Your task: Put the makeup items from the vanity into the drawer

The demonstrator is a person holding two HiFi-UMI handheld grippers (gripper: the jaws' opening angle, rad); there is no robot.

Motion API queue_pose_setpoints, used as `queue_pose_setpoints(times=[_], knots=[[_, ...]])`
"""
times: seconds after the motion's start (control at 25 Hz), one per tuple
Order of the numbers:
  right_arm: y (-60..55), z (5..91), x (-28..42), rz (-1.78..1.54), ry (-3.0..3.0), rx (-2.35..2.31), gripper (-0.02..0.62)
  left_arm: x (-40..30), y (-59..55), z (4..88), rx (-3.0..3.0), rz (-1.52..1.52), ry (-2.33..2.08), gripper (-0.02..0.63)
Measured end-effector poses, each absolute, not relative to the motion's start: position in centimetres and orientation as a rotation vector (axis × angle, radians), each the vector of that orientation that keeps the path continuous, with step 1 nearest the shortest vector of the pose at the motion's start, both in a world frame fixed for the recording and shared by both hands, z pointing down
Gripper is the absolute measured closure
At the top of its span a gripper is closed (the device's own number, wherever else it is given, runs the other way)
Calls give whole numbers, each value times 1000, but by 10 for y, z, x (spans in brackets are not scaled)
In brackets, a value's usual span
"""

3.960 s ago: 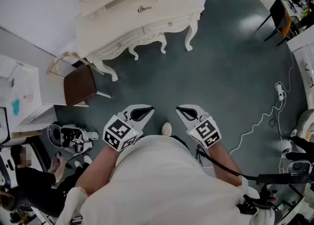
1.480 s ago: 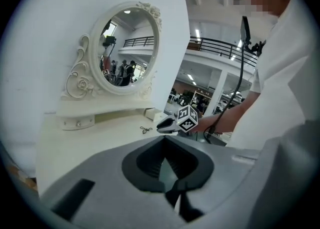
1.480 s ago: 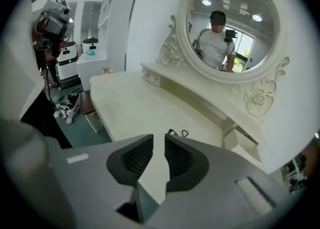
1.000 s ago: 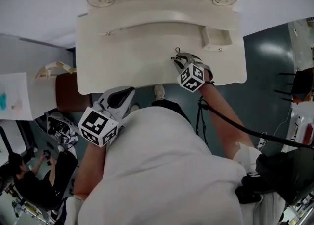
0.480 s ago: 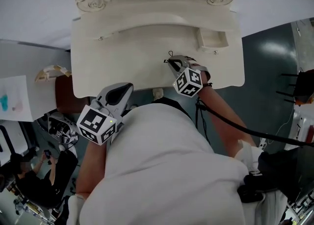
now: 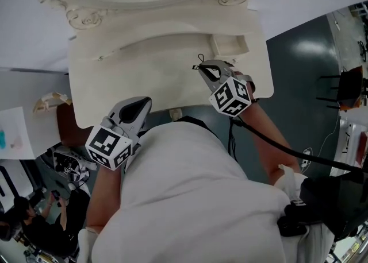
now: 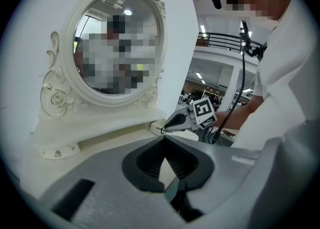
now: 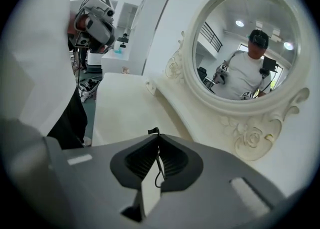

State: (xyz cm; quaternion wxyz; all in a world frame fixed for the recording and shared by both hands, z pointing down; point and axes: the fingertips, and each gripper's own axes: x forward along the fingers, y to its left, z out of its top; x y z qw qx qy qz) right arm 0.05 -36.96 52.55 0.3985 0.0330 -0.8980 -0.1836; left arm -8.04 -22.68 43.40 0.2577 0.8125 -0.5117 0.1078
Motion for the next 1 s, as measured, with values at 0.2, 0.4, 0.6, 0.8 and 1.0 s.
queue_pose_setpoints(times=[0.2, 0.4, 0.6, 0.8, 1.0], knots=[[-425, 515, 35, -467, -2219, 160, 583, -72, -240, 434, 2229, 294, -1357, 607], [-469, 526, 59, -459, -2160, 168, 583, -70, -250, 433, 2232, 294, -1352, 607], [-494, 544, 66, -461, -2107, 107, 583, -75, -257, 436, 2209, 297, -1366, 607], [-505, 568, 63, -475, -2041, 15, 583, -83, -259, 441, 2180, 316, -1388, 607], [-510, 588, 57, -489, -1988, -55, 583, -89, -261, 444, 2158, 316, -1402, 607]])
